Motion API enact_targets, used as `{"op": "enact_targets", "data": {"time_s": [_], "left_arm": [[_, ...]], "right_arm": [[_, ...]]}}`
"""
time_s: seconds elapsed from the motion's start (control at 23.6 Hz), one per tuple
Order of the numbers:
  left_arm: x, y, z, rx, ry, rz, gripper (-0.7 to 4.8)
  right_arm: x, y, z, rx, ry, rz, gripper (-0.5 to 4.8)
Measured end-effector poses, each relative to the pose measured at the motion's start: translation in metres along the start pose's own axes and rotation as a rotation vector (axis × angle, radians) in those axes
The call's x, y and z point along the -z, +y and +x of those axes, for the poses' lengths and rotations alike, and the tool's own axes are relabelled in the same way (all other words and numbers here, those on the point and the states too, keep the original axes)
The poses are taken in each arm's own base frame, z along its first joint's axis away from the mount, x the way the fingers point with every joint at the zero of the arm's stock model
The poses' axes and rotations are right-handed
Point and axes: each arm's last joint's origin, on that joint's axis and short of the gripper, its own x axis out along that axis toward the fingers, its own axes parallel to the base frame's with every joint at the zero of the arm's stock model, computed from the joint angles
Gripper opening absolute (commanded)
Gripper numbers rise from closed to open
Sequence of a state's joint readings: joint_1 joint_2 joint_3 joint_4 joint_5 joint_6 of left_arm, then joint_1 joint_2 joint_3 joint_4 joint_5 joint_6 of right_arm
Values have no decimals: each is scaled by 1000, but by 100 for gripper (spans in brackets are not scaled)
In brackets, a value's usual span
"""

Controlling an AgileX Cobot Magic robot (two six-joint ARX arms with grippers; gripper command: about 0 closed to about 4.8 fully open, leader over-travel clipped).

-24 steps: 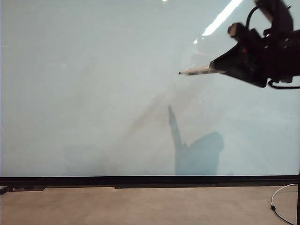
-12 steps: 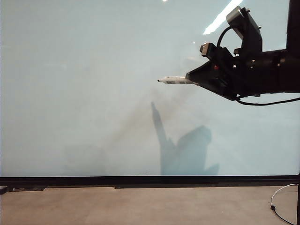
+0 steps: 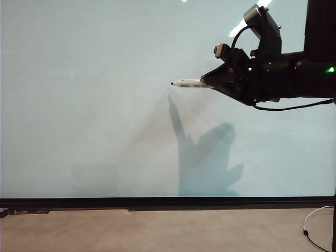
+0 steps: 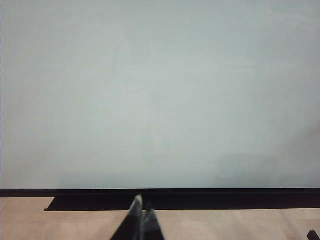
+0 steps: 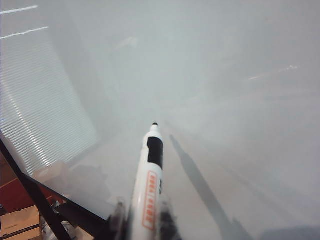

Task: Pick up the pen on the shelf to the right of the whiteboard and draw a check mark.

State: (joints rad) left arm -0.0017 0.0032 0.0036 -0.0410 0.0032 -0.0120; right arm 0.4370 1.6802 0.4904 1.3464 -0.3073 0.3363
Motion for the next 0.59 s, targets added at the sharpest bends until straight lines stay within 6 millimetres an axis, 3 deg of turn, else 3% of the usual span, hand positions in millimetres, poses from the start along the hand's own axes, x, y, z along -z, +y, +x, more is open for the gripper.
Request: {"op": "enact_targets", "data": {"time_s": [0.59], "left_arm": [[0,0,0,0,0,0,-5]], "right_arm": [[0,-3,2,77,-11,9,-6]]}}
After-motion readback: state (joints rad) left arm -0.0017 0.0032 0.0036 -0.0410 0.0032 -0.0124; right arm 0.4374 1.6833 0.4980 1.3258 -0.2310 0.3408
